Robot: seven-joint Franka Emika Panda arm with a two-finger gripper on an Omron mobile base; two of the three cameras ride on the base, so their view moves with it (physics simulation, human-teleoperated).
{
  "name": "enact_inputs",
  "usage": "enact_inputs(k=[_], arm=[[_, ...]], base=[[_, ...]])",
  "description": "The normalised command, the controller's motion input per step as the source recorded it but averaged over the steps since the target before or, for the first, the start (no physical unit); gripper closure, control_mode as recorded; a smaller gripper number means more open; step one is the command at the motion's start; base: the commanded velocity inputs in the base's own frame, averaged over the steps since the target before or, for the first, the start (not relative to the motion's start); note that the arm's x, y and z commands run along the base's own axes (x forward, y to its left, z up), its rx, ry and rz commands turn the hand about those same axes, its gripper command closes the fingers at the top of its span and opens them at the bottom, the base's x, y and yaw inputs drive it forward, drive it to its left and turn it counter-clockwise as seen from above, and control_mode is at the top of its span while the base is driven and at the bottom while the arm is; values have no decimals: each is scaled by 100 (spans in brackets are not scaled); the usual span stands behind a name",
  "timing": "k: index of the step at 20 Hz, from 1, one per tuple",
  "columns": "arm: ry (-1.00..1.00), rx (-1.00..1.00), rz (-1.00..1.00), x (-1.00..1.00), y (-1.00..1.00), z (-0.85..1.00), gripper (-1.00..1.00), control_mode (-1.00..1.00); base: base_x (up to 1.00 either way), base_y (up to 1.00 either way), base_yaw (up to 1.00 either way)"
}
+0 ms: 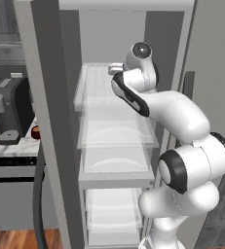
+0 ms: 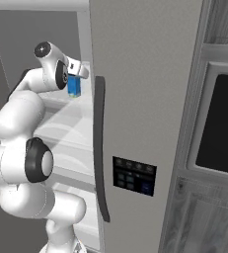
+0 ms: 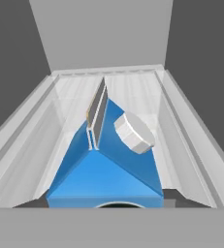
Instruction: Take a sugar cube from the saucer and place it inside the coffee. Then, grab milk from the fridge and place it next to the coffee on the counter to sweeten the coffee.
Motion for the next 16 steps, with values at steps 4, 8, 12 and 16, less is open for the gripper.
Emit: enact_inputs(k=[4,8,12,16], arm=[[0,0,0,-6,0,0,100,-100],[-3,0,0,-73,-7,4,100,-100],[-11,0,0,-100,-13,24,100,-100],[-6,1,0,-100,-17,28,100,-100]], base=[[0,0,0],[0,0,0],[0,0,0],[0,0,0]])
